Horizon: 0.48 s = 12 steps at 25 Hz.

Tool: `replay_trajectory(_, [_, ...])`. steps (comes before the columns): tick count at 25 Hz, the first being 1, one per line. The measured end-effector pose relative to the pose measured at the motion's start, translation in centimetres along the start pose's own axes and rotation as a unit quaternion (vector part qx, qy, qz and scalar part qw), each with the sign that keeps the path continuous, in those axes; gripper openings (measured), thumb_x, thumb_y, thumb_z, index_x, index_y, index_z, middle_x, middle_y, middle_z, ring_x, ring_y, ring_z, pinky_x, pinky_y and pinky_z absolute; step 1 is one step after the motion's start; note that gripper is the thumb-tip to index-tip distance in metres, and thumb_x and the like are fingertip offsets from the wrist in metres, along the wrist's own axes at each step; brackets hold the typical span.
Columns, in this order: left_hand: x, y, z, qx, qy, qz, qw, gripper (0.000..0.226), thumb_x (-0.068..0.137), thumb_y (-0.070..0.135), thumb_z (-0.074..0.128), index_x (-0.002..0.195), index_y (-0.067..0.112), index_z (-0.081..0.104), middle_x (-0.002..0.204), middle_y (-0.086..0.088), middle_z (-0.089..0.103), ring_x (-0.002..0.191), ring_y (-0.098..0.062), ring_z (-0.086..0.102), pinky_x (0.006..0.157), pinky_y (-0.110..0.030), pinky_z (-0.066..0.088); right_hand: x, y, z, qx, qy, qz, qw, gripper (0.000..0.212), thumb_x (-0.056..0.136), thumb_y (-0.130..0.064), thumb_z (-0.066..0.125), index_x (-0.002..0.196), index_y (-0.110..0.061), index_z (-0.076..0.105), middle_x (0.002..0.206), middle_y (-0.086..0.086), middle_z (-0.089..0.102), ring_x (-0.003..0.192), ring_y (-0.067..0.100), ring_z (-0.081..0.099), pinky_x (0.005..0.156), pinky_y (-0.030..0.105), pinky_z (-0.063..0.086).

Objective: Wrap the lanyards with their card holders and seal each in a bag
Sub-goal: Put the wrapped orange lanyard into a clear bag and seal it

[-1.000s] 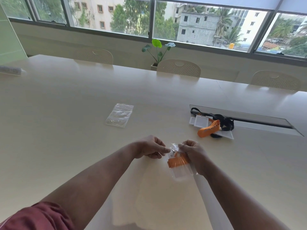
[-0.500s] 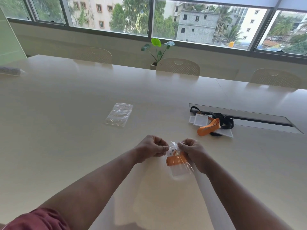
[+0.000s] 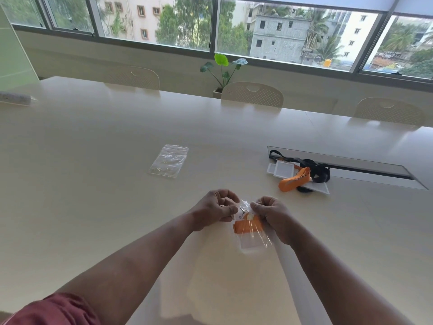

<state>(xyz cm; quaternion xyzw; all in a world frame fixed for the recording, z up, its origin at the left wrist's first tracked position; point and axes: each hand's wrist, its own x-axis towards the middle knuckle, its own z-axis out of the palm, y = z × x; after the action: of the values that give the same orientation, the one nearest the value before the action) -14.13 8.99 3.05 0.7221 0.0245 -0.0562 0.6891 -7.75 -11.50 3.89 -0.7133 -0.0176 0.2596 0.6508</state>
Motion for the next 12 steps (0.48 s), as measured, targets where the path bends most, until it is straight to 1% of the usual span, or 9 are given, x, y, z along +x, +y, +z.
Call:
replay_trajectory(3, [-0.02, -0.06, -0.06, 0.006, -0.005, -0.013, 1.0, 0.006, 0.093, 0.003, 0.072, 0.097, 0.005, 0.068, 0.083, -0.008, 0.065, 0.073, -0.016, 0.067, 0.075, -0.03, 0.061, 0.05, 0.16, -0.13, 0.004, -0.003, 0.004, 1.0, 0.011, 0.093, -0.011, 0.071, 0.09, -0.006, 0.062, 0.077, 0.016, 0.07, 0.064, 0.026, 0.07, 0.058, 0.037, 0.06])
replay_trajectory(6, [-0.03, -0.15, -0.09, 0.035, -0.011, -0.002, 0.999, 0.004, 0.093, 0.006, 0.072, 0.097, 0.006, 0.07, 0.081, -0.006, 0.066, 0.074, -0.017, 0.069, 0.077, -0.032, 0.062, 0.14, 0.25, -0.33, 0.008, -0.003, 0.006, 1.0, 0.011, 0.093, -0.011, 0.071, 0.09, -0.006, 0.062, 0.075, 0.014, 0.071, 0.064, 0.027, 0.07, 0.058, 0.037, 0.06])
replay_trajectory(9, [-0.12, 0.0, -0.48, 0.067, -0.028, 0.004, 0.997, 0.008, 0.094, 0.009, 0.072, 0.097, 0.016, 0.074, 0.086, -0.004, 0.066, 0.078, -0.019, 0.073, 0.077, -0.031, 0.061, 0.22, 0.3, -0.31, 0.003, 0.001, 0.007, 1.0, 0.012, 0.093, -0.011, 0.071, 0.088, -0.007, 0.061, 0.073, 0.013, 0.07, 0.061, 0.026, 0.07, 0.056, 0.036, 0.059])
replay_trajectory(12, [-0.07, 0.19, -0.94, 0.12, -0.024, 0.009, 0.992, 0.003, 0.092, 0.014, 0.075, 0.096, 0.014, 0.074, 0.092, -0.008, 0.068, 0.077, -0.018, 0.073, 0.073, -0.029, 0.061, 0.37, 0.41, -0.09, -0.002, 0.007, 0.002, 1.0, 0.013, 0.093, -0.011, 0.071, 0.085, -0.009, 0.061, 0.074, 0.013, 0.068, 0.061, 0.024, 0.068, 0.058, 0.037, 0.06])
